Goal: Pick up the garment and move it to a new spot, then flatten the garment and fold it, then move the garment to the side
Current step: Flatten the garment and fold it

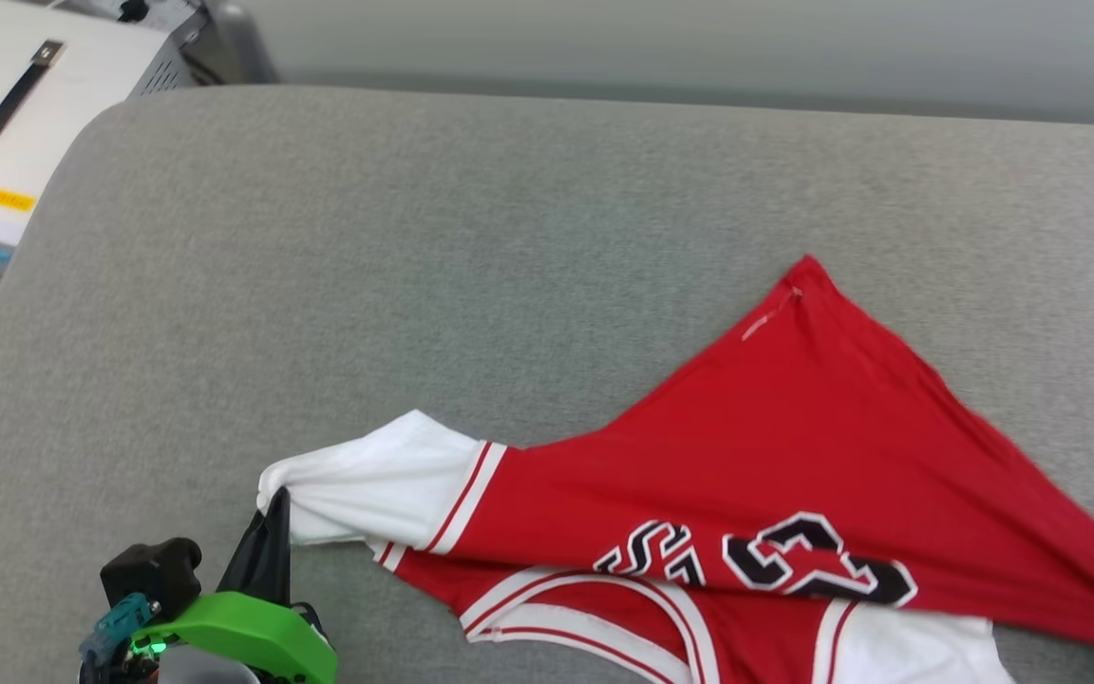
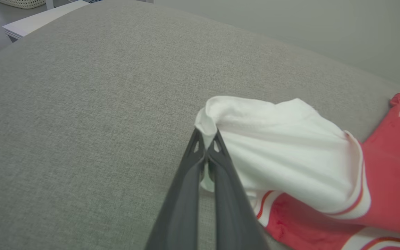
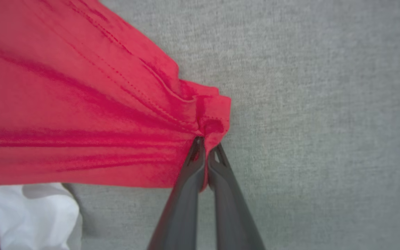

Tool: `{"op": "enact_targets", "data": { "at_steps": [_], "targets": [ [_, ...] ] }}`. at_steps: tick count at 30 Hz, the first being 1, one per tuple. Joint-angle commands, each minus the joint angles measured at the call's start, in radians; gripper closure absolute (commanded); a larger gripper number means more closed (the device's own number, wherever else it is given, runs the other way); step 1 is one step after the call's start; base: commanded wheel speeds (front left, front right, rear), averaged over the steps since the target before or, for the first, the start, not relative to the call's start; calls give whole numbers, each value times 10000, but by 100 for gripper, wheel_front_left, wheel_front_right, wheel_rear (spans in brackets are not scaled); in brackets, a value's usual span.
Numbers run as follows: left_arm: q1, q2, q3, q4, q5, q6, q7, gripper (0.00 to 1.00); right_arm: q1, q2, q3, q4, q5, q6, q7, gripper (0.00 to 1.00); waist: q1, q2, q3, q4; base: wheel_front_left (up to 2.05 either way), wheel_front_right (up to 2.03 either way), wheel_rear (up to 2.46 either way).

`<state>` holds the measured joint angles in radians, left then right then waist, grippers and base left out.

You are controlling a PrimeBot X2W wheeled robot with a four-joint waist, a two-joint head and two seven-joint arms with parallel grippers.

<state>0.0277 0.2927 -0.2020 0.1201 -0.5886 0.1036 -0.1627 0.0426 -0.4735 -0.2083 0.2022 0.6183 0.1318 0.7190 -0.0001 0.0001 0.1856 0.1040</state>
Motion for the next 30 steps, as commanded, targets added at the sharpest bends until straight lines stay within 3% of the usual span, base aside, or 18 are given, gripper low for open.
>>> {"op": "enact_targets", "data": {
  "at_steps": [1, 10, 11, 12, 13, 20, 25, 30],
  "targets": [
    [188, 122, 110, -55, -35, 150, 35, 100, 683, 446, -290, -278, -199, -11, 139, 100, 1, -1, -501, -563, 0, 0, 0],
    [414, 199, 25, -321, -51, 372, 388, 100, 2679, 3205, -1577, -1728, -844, -11, 363, 100, 1, -1, -600, -845, 0, 0, 0],
    [426, 203, 9, -357, -59, 385, 428, 100, 2672, 3416, -1640, -1791, -834, -11, 264, 93, 1, -1, -598, -869, 0, 0, 0],
    [431, 204, -2, -387, -66, 396, 456, 100, 2657, 3504, -1674, -1828, -878, -11, 149, 58, 1, -1, -597, -883, 0, 0, 0],
    [431, 211, -22, -426, -62, 403, 483, 100, 2627, 3569, -1682, -1849, -958, -11, 13, 0, 1, -1, -592, -897, 0, 0, 0],
    [338, 214, -144, -648, -25, 428, 555, 100, 1706, 3665, -1715, -2073, -910, -11, -2152, 0, 1, -1, -574, -863, 0, 0, 0],
    [220, 156, -231, -832, 29, 423, 438, 100, 837, 3202, -1415, -1867, -1175, -11, -3907, 0, 1, -1, -506, -673, 0, 0, 0],
    [18, 77, -333, -970, 66, 409, 368, 100, -169, 2440, -596, -1508, -1663, -11, -4879, 0, 1, -1, -277, -389, 0, 0, 0]
  ]
}}
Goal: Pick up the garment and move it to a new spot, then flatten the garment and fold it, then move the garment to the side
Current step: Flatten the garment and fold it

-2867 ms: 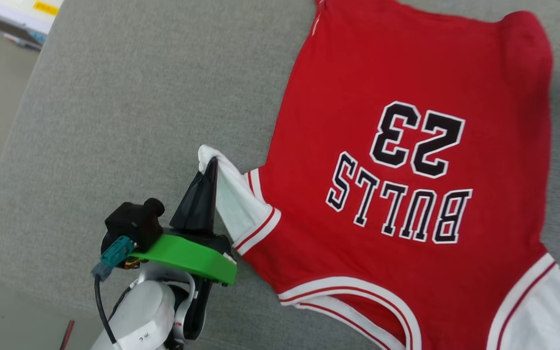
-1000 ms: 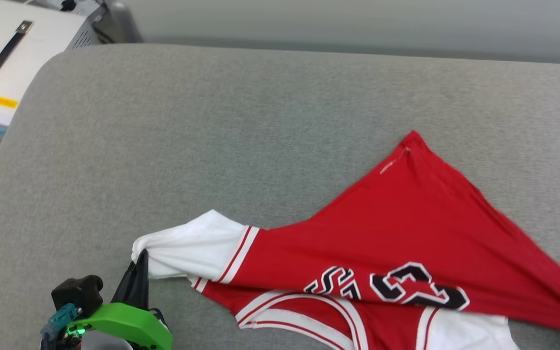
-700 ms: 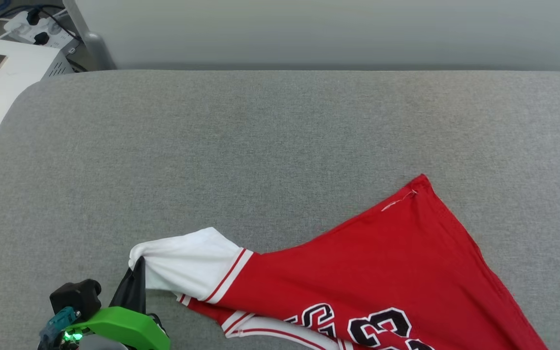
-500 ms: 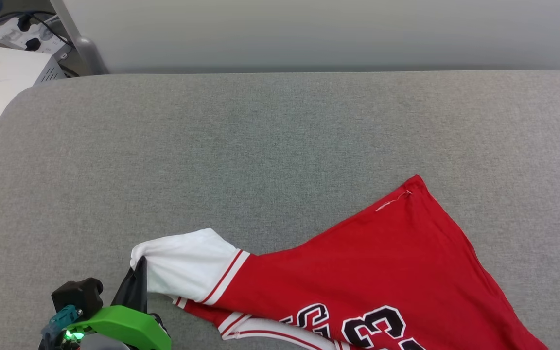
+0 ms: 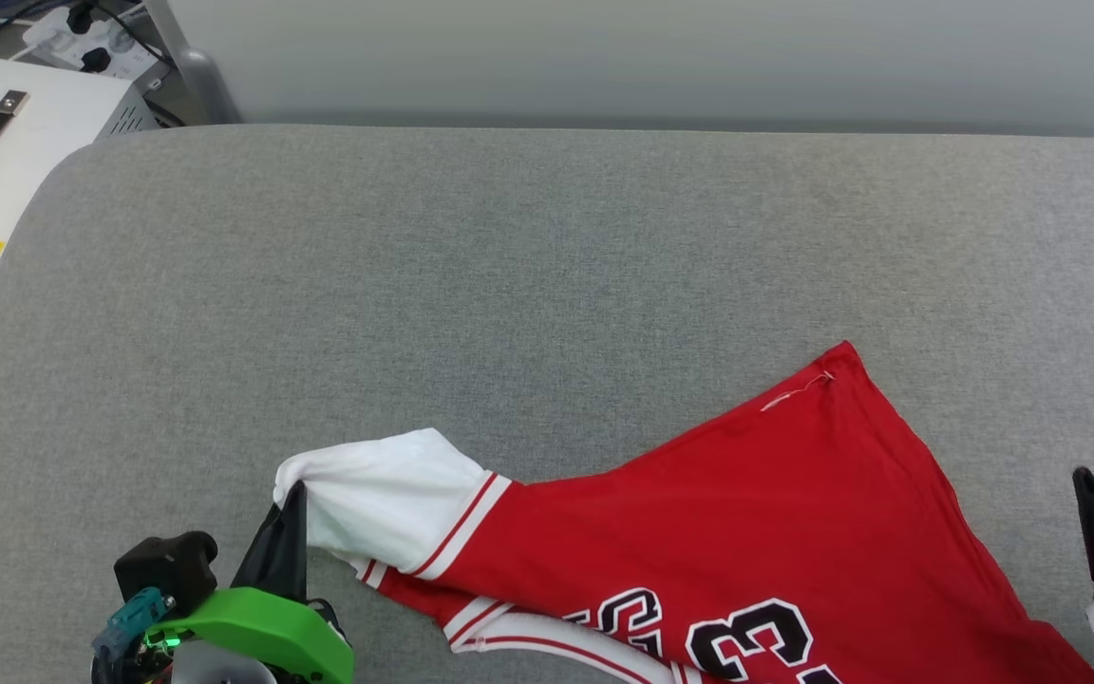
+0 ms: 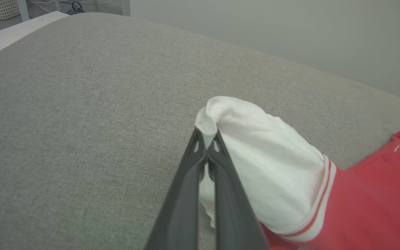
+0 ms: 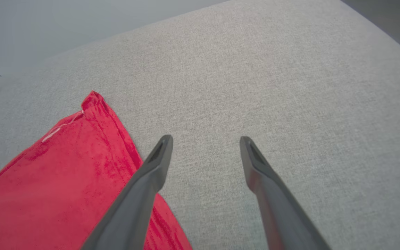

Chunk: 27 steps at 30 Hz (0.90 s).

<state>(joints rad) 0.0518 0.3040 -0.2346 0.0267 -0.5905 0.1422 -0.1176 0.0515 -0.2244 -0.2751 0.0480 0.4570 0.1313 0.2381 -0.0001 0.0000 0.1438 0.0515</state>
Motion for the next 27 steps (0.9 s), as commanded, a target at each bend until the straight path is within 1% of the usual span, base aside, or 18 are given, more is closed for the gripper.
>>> {"op": "enact_targets", "data": {
  "at_steps": [1, 3, 6, 12, 16, 18, 20, 23, 27],
  "targets": [
    [-270, -47, -25, -50, 96, 18, -97, 100, -457, -141, 250, 117, -37, -6, -58, 0, 1, 0, 190, 176, 0, 0, 0],
    [-394, -91, -91, -78, 110, -20, -126, 100, -894, -475, 692, 240, -59, -6, 106, 0, 1, 0, 338, 303, 0, 0, 0],
    [-630, -159, -173, -71, 125, -92, -194, 100, -1677, -1124, 1504, 437, 157, -6, 905, 0, 1, 0, 612, 443, 0, 0, 0],
    [-1147, -296, -371, 123, 140, -312, -317, 100, -3320, -2253, 3006, 950, 1150, -6, 3673, 0, 1, 0, 1060, 748, 0, 0, 0],
    [-1476, -390, -488, 302, 154, -462, -445, 100, -4276, -2549, 3718, 1181, 1658, -6, 5120, 0, 1, 0, 1292, 951, 0, 0, 0],
    [-1647, -447, -552, 380, 163, -536, -507, 100, -4671, -2638, 4092, 1267, 1784, -6, 5525, 0, 1, 0, 1417, 1052, 0, 0, 0],
    [-1808, -495, -599, 438, 172, -598, -572, 100, -5039, -2707, 4438, 1383, 1849, -6, 5662, 0, 1, 0, 1572, 1132, 0, 0, 0],
    [-2029, -552, -662, 510, 183, -690, -651, 100, -5468, -2783, 4893, 1768, 1898, -6, 5716, 0, 1, 0, 1808, 1239, 0, 0, 0],
    [-2282, -629, -755, 644, 194, -810, -742, 100, -5797, -2826, 5435, 2596, 2075, -6, 5746, 0, 1, 0, 2065, 1372, 0, 0, 0]
  ]
}}
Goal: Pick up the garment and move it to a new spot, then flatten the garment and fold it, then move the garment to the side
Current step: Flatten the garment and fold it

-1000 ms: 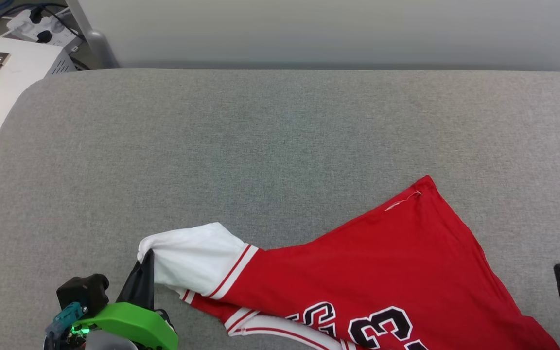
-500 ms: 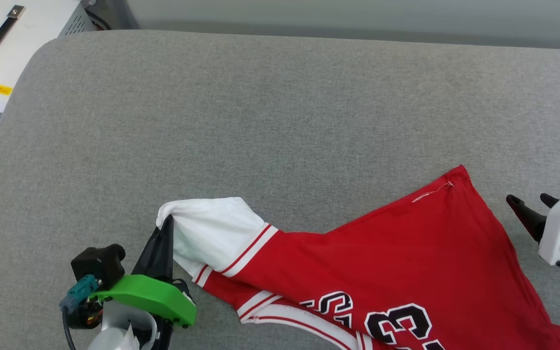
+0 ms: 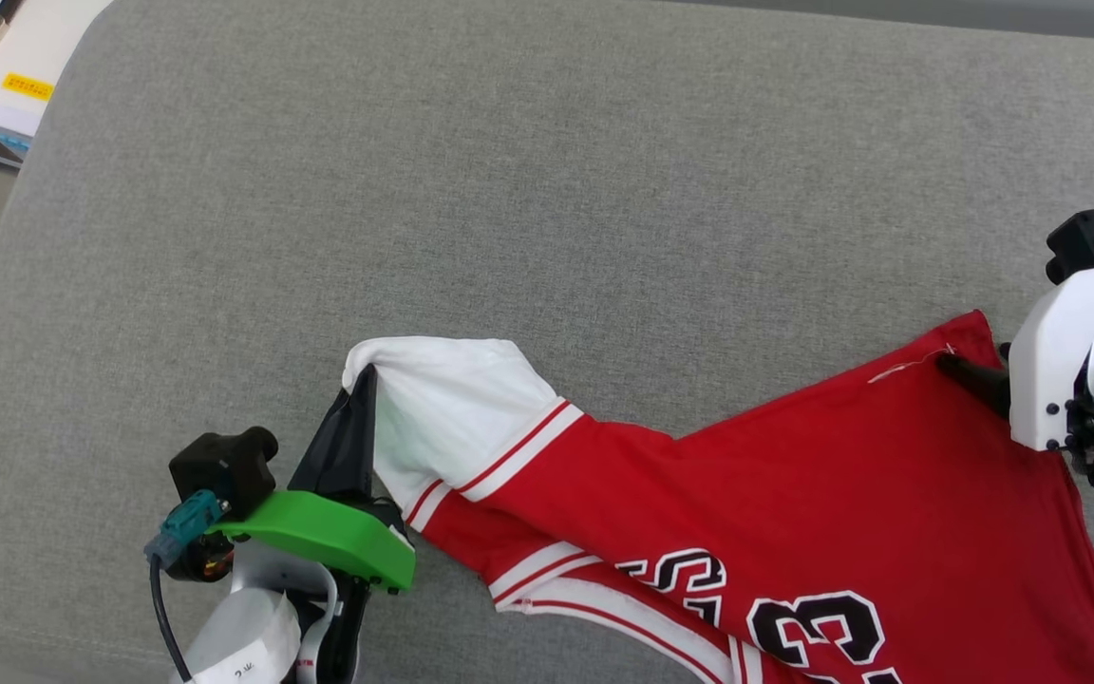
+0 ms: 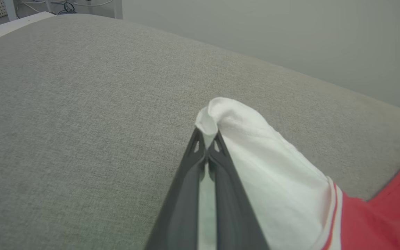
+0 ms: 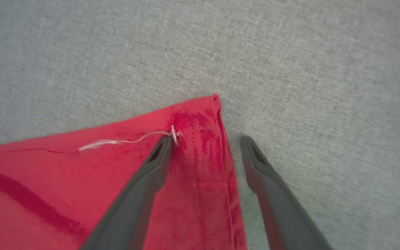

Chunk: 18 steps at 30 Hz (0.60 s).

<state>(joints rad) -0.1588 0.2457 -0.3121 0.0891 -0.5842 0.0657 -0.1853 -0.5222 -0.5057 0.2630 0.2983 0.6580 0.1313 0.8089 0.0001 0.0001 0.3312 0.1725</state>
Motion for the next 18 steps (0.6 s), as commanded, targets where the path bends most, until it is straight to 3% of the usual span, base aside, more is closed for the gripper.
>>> {"op": "enact_targets", "data": {
  "at_steps": [1, 4, 5, 7, 11, 18],
  "targets": [
    [-215, -62, 5, 72, 128, -66, -90, 100, -59, -9, 216, 329, 132, -6, 108, 0, -1, -1, 229, 190, 0, 0, 0],
    [-253, -91, 12, 216, 96, -89, -153, 100, 70, 52, 575, 858, 389, -6, 441, 0, -1, -1, 273, 205, 0, 0, 0],
    [-246, -99, 21, 271, 74, -96, -174, 100, 129, 87, 678, 1015, 484, -6, 557, 51, -1, -1, 267, 192, 0, 0, 0],
    [-221, -101, 36, 363, 45, -108, -212, 100, 215, 129, 854, 1223, 630, -6, 744, 100, -1, -1, 219, 157, 0, 0, 0],
    [-84, -69, 83, 527, -32, -95, -245, 100, 140, 181, 1056, 1320, 840, -6, 660, 100, -1, -1, 9, 45, 0, 0, 0],
    [141, 147, 236, 544, -145, -46, -217, 100, -383, 46, 887, 1211, 935, -6, -621, 100, -1, -1, -779, -168, 0, 0, 0]
  ]
}}
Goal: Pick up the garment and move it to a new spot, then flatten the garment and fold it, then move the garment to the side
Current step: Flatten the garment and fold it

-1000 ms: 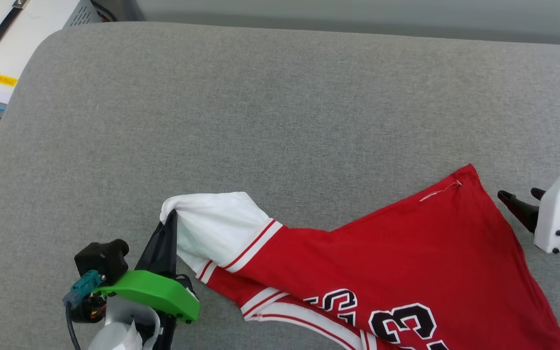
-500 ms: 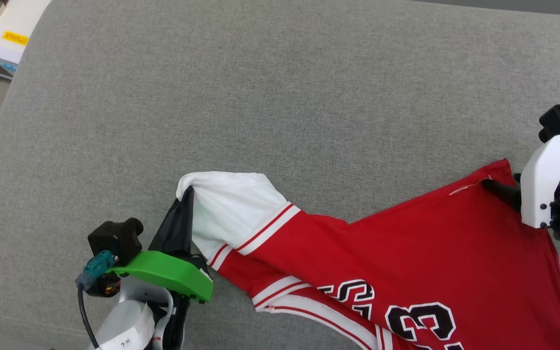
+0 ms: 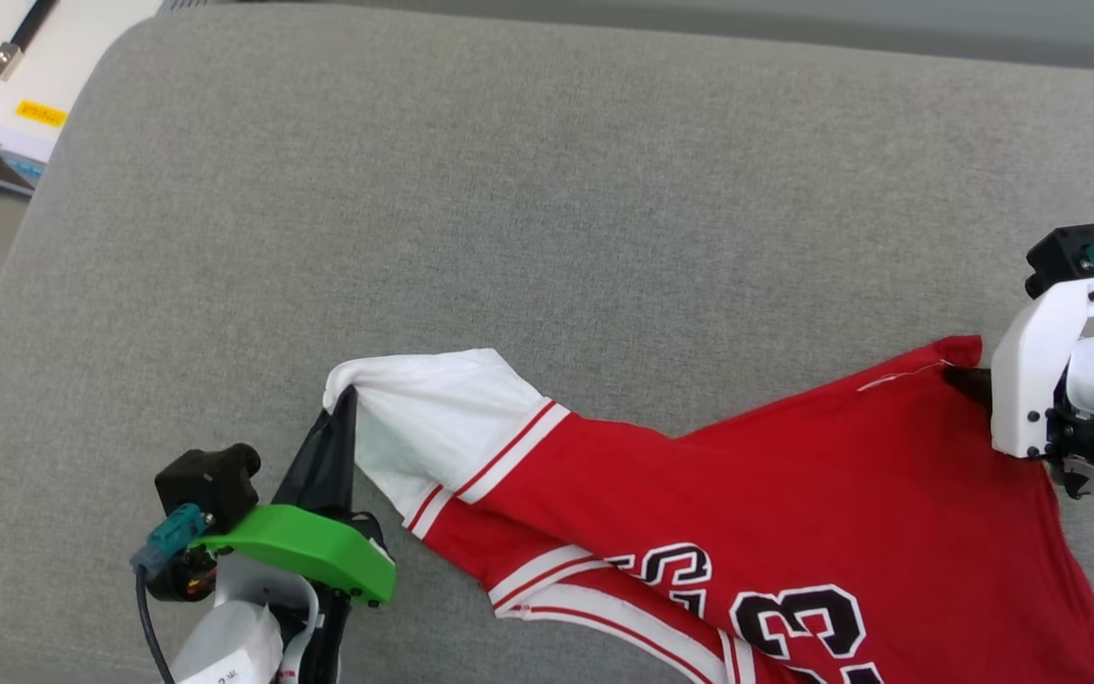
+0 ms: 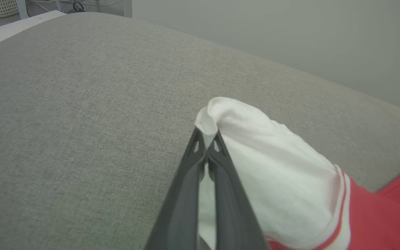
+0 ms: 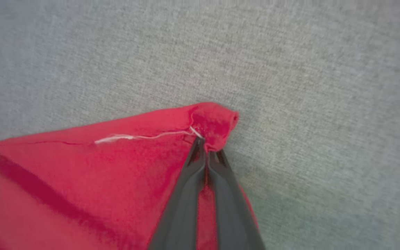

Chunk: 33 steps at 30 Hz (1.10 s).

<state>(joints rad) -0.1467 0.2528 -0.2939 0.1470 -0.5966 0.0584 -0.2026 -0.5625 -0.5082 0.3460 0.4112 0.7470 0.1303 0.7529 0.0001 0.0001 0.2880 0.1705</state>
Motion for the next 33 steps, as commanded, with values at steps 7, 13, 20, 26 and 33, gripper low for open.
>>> {"op": "enact_targets", "data": {
  "at_steps": [7, 13, 20, 26, 33],
  "targets": [
    [-448, 548, 211, -287, 45, 42, 300, 100, -328, -54, -392, 42, -84, 4, -1530, 100, -1, -1, -1042, -528, 0, 0, 0],
    [-1771, 1019, 303, -154, 160, -123, 830, 100, -791, -67, -596, 260, -235, 4, -2452, 100, -1, -1, -1141, -906, 0, 0, 0],
    [-4421, 1720, 432, 542, 404, -519, 1578, 100, -2214, 279, -1109, 364, -897, 4, -3445, 100, -1, -1, -642, -1325, 0, 0, 0],
    [-7152, 1978, 627, 1856, 414, -951, 1795, 100, -4223, 540, -1532, 794, -1672, 4, -4122, 100, -1, -1, -36, -1590, 0, 0, 0],
    [-10444, 2212, 647, 3309, 786, -1199, 1699, 100, -6991, 640, -1991, 1424, -2531, 4, -5149, 100, -1, -1, 1121, -1767, 0, 0, 0]
  ]
}}
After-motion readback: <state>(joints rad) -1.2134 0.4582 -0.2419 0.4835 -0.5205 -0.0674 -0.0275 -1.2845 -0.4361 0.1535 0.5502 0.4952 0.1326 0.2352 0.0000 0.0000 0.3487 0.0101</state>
